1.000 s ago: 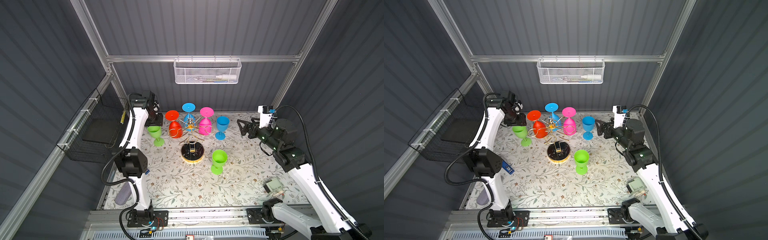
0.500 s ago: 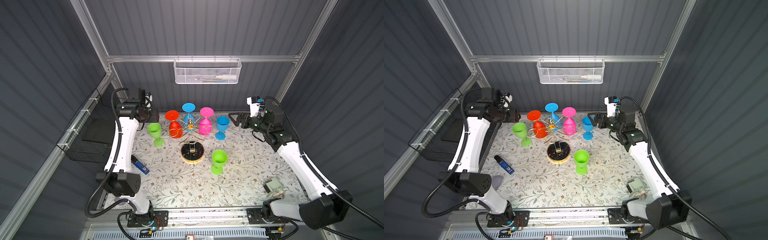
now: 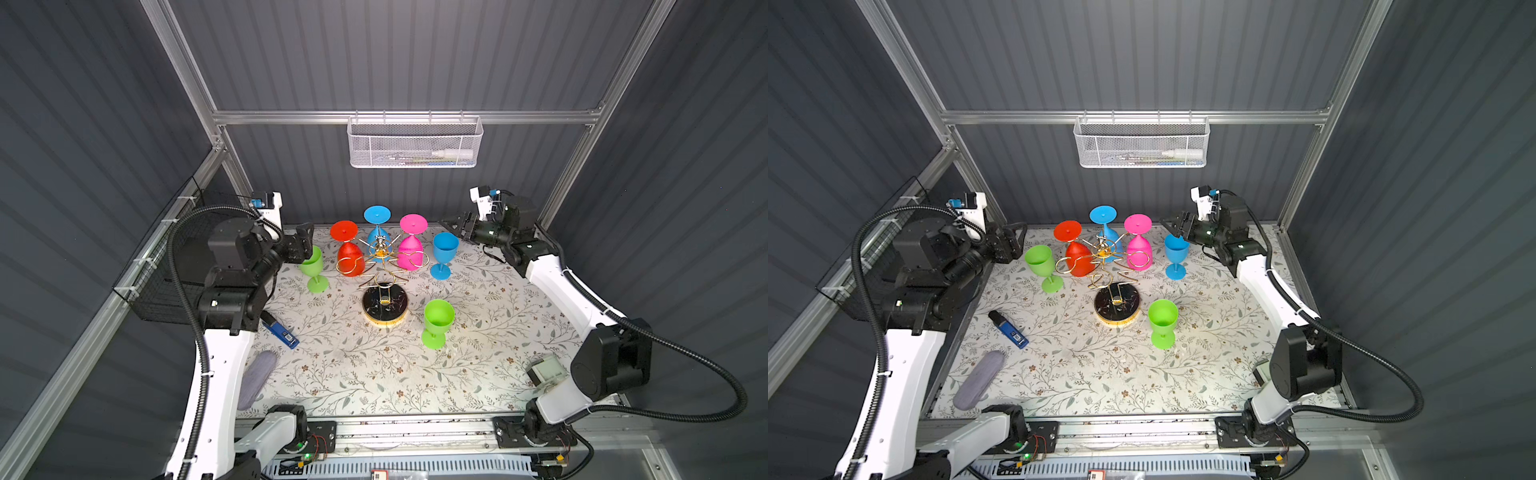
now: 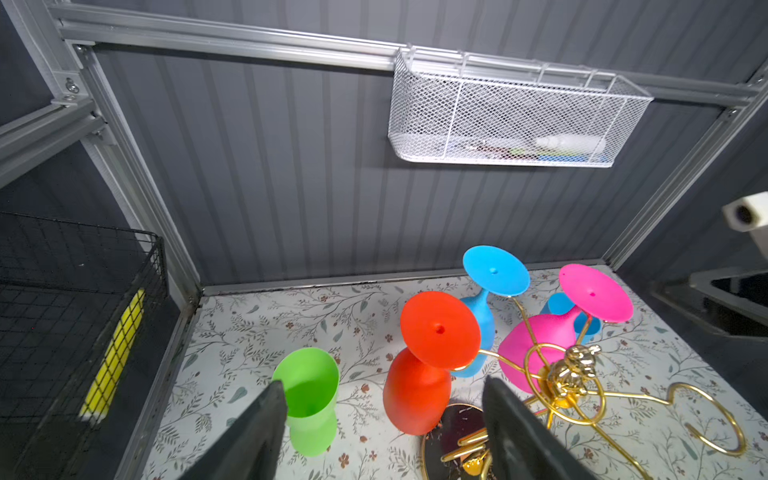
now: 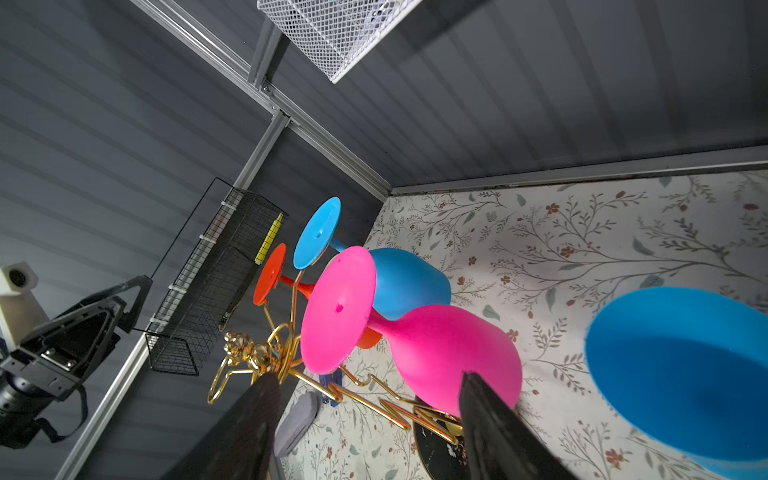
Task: Take the wine glass off the wine glass rack
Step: 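Move the right gripper to the pink glass's base while the left arm rises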
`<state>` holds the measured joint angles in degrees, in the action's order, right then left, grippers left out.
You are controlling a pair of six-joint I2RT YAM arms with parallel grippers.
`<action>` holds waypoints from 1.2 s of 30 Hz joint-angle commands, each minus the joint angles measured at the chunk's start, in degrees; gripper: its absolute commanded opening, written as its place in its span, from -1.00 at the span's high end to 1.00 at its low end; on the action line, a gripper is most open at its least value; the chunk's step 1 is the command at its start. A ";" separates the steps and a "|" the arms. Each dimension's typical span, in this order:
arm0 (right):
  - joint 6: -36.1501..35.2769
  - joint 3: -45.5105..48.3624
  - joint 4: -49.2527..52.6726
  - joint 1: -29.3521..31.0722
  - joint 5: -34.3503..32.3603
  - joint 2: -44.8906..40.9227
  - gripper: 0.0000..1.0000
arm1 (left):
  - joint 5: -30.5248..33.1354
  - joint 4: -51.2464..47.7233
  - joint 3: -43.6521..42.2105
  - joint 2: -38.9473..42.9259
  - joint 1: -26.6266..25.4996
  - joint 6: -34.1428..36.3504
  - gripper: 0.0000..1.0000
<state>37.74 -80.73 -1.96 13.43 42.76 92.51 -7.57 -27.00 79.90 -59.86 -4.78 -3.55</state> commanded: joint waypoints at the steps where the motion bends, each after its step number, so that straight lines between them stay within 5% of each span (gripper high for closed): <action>1: 2.67 -2.53 -2.71 0.84 2.70 1.46 -0.37 | -2.20 7.23 -3.50 2.25 0.38 -2.11 -0.53; 17: 5.75 -7.86 -4.20 4.36 4.35 8.77 -0.08 | -3.85 11.77 -8.44 6.68 0.38 -6.01 -0.60; 36: 9.21 -9.11 -5.44 5.21 5.75 10.60 0.61 | -2.71 9.78 -7.83 7.13 0.34 -5.57 -0.63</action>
<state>46.19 -88.53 -5.87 18.44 47.05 103.26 -10.55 -16.73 71.85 -53.34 -4.78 -8.84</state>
